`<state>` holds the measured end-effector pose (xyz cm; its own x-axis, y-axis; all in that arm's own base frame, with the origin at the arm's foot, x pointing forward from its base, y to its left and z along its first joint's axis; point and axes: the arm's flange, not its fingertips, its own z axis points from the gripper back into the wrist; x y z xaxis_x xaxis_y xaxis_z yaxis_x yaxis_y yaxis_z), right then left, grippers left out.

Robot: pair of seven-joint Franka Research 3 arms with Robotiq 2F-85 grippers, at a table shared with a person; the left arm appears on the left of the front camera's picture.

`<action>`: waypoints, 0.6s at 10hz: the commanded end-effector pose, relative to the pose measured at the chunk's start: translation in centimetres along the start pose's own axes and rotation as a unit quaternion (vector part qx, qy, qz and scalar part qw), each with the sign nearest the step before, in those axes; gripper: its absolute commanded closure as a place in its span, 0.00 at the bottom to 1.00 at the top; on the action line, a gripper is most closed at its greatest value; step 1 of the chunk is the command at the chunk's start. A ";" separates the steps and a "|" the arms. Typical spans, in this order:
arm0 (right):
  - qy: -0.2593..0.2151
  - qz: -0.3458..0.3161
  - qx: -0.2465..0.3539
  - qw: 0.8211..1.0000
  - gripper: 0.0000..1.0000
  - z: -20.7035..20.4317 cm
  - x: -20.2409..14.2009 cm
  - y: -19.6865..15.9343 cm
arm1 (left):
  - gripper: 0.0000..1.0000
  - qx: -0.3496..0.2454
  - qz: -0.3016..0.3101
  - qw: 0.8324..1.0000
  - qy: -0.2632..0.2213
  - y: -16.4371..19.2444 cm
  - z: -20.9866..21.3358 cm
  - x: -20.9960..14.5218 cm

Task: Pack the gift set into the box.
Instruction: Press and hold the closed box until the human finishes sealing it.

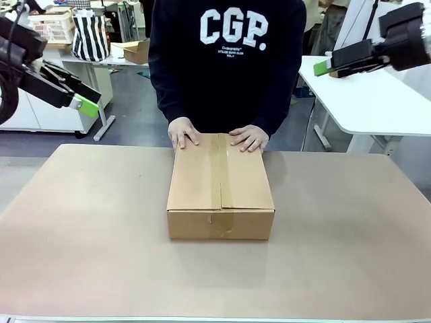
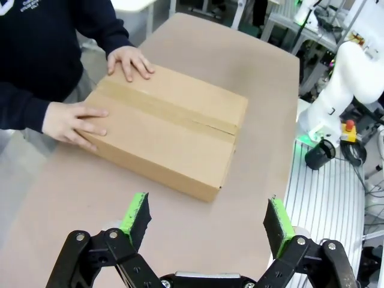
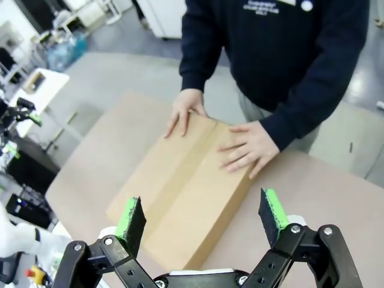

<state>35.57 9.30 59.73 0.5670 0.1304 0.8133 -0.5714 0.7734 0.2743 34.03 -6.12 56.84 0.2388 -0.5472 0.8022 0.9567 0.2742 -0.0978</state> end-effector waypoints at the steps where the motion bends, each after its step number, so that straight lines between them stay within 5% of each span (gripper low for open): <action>1: -0.004 -0.028 0.009 1.000 0.00 0.3 1.3 -0.3 | 0.00 0.009 0.001 1.000 0.010 0.0 0.6 0.1; 2: 0.000 0.000 0.000 1.000 0.00 0.0 0.0 0.0 | 0.00 0.000 0.000 1.000 0.000 0.0 0.0 0.0; 3: 0.001 0.061 0.088 0.994 0.00 -3.4 0.8 -0.5 | 0.00 -0.018 -0.041 0.999 0.014 2.0 -2.3 -0.2; 5: -0.025 0.104 0.207 0.972 0.00 -9.0 -0.7 -4.9 | 0.00 -0.071 -0.090 0.993 -0.034 6.2 -5.9 -2.4; 6: 0.010 0.115 0.171 0.978 0.00 -11.8 -2.1 -6.4 | 0.00 -0.082 -0.092 0.990 -0.063 8.0 -7.5 -3.5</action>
<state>40.85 12.30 53.54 0.4334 0.2612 0.8625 -0.8137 0.5247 0.2500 39.21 -8.51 50.01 0.0887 -0.5459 0.8331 0.9949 0.0893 -0.0474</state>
